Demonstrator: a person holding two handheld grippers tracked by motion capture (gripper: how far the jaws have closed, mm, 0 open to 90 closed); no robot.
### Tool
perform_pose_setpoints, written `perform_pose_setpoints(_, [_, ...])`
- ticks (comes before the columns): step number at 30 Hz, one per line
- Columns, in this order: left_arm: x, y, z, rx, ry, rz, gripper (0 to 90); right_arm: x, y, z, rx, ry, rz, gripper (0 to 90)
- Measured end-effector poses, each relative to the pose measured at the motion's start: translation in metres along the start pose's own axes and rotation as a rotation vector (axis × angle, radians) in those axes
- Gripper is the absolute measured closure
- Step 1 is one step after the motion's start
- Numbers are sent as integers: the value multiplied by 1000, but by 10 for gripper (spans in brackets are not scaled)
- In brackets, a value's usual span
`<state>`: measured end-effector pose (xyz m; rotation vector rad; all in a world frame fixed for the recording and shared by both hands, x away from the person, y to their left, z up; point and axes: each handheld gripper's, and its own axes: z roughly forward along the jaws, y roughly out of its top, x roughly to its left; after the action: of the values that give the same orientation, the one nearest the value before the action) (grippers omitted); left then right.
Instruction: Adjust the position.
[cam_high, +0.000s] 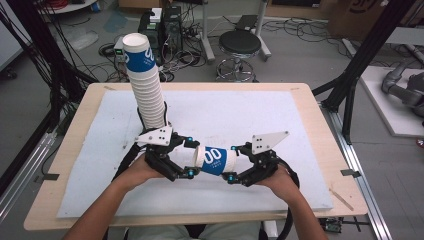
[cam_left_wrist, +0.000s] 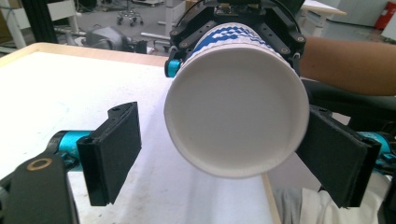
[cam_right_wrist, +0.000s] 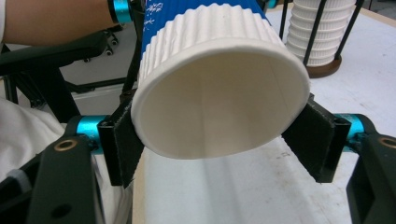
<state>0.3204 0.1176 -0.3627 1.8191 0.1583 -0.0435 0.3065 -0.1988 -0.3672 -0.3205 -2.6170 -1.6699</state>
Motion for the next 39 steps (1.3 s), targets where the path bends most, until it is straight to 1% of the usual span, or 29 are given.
perform_pose_setpoints(2, [1, 0, -3, 3, 2, -1, 162, -1, 3, -2, 9, 2, -4, 268])
perform_pose_setpoints(6, [2, -1, -9, 12, 21, -6, 162, -3, 6, -5, 39, -5, -10, 269])
perform_pose_setpoints(10, [3, 1, -16, 32, 44, 0, 162, -4, 10, -9, 65, -8, -21, 269])
perform_pose_setpoints(12, [3, 2, -19, 36, 50, 2, 162, -3, 12, -10, 75, -8, -18, 269])
perform_pose_setpoints(13, [3, 3, -20, 43, 51, 4, 162, -4, 13, -11, 81, -4, -25, 269])
perform_pose_setpoints(14, [4, 5, -22, 51, 51, 6, 162, -4, 14, -11, 91, -7, -25, 269])
perform_pose_setpoints(17, [4, 8, -25, 80, 57, 16, 162, -5, 17, -12, 119, -13, -46, 269])
perform_pose_setpoints(21, [4, 11, -28, 99, 61, 23, 162, -7, 22, -12, 161, -27, -52, 269])
perform_pose_setpoints(24, [4, 16, -30, 105, 63, 27, 162, -10, 25, -12, 210, -39, -62, 269])
perform_pose_setpoints(26, [4, 19, -30, 118, 65, 34, 162, -11, 28, -11, 234, -43, -66, 269])
perform_pose_setpoints(27, [4, 21, -30, 128, 66, 42, 162, -11, 29, -10, 245, -44, -72, 269])
perform_pose_setpoints(28, [3, 22, -29, 133, 66, 41, 162, -11, 31, -9, 259, -45, -80, 269])
perform_pose_setpoints(34, [3, 32, -20, 170, 53, 56, 162, -12, 43, -1, 352, -57, -109, 269])
perform_pose_setpoints(36, [3, 34, -16, 189, 49, 68, 162, -12, 47, 2, 382, -59, -125, 269])
perform_pose_setpoints(39, [3, 38, -9, 226, 41, 78, 162, -11, 51, 6, 421, -62, -134, 269])
